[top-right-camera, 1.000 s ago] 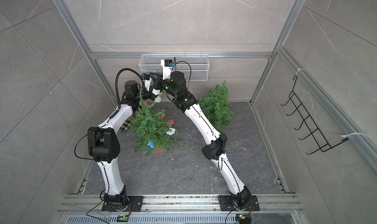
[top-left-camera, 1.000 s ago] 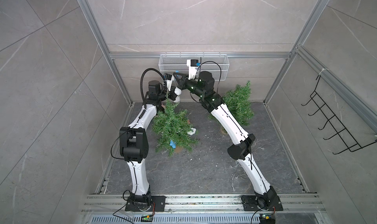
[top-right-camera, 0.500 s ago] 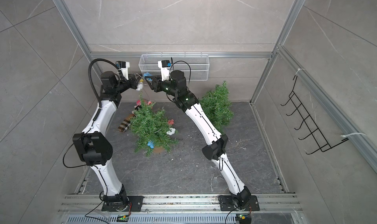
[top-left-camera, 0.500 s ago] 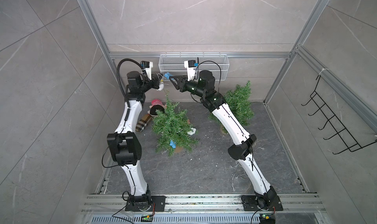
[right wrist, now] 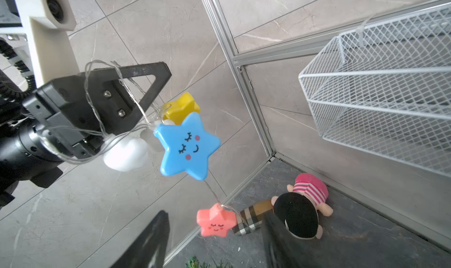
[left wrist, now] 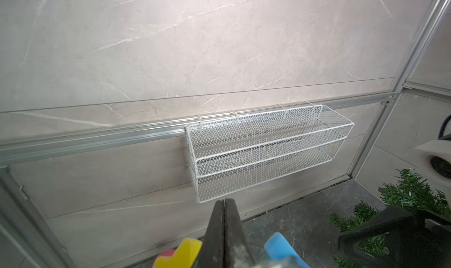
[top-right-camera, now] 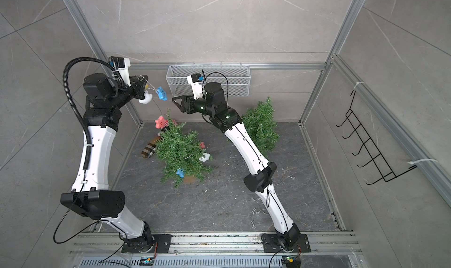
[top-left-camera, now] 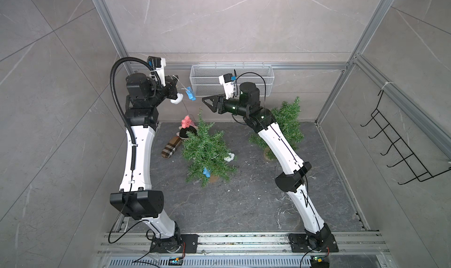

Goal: Wrap string light around the christmas tree
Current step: Wrap the light string around the Christmas tree.

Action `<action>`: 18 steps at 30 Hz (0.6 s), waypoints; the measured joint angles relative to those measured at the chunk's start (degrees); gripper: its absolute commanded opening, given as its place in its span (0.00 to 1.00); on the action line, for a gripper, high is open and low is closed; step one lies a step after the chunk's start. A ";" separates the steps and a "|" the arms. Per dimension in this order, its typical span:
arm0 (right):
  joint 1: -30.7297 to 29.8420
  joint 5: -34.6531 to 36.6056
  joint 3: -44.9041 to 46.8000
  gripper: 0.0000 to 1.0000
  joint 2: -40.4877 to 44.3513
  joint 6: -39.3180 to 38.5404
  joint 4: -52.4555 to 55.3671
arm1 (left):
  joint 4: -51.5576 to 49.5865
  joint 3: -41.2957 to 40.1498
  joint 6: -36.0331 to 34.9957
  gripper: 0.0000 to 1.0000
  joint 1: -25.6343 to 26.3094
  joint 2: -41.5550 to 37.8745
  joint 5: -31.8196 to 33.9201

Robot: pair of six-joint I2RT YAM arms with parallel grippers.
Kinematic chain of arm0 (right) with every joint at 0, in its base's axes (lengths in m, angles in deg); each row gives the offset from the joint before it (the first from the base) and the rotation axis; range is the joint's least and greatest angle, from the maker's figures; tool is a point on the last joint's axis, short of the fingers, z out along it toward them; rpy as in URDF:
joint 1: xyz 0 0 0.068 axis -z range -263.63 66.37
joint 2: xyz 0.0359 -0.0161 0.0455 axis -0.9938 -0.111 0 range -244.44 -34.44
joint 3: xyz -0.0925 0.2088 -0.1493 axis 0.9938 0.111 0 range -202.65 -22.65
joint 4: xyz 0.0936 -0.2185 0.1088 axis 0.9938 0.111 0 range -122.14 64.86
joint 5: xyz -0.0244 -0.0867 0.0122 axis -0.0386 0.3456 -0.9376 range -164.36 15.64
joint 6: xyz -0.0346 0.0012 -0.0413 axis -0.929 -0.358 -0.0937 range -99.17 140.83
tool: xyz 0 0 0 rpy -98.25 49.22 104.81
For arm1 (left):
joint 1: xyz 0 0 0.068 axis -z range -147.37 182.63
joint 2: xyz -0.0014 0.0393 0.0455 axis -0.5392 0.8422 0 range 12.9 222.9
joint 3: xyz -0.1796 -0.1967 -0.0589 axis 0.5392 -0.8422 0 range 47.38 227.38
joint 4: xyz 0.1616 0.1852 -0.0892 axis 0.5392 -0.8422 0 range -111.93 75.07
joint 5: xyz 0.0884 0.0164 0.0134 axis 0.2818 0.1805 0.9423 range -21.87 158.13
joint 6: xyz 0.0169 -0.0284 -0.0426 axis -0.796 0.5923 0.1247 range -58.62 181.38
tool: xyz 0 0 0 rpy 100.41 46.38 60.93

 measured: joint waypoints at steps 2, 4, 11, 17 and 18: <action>0.07 -0.55 0.00 0.64 0.70 -0.24 1.68 | -2.67 1.31 -0.07 0.00 0.00 -0.02 1.90; 0.17 -1.03 0.00 0.65 1.62 -0.63 3.78 | -5.84 2.95 -0.39 0.00 0.00 -0.02 3.78; 1.18 -1.84 14.34 0.66 12.13 -1.92 4.85 | -13.51 7.85 -1.81 0.00 0.02 -1.03 8.39; 2.64 -1.14 38.64 0.67 25.07 -1.27 -4.00 | -18.78 7.85 -1.97 0.00 0.02 -3.89 9.81; 2.75 -0.96 40.17 0.67 25.90 -1.27 -4.61 | -19.54 7.85 -1.97 0.00 0.02 -4.48 10.78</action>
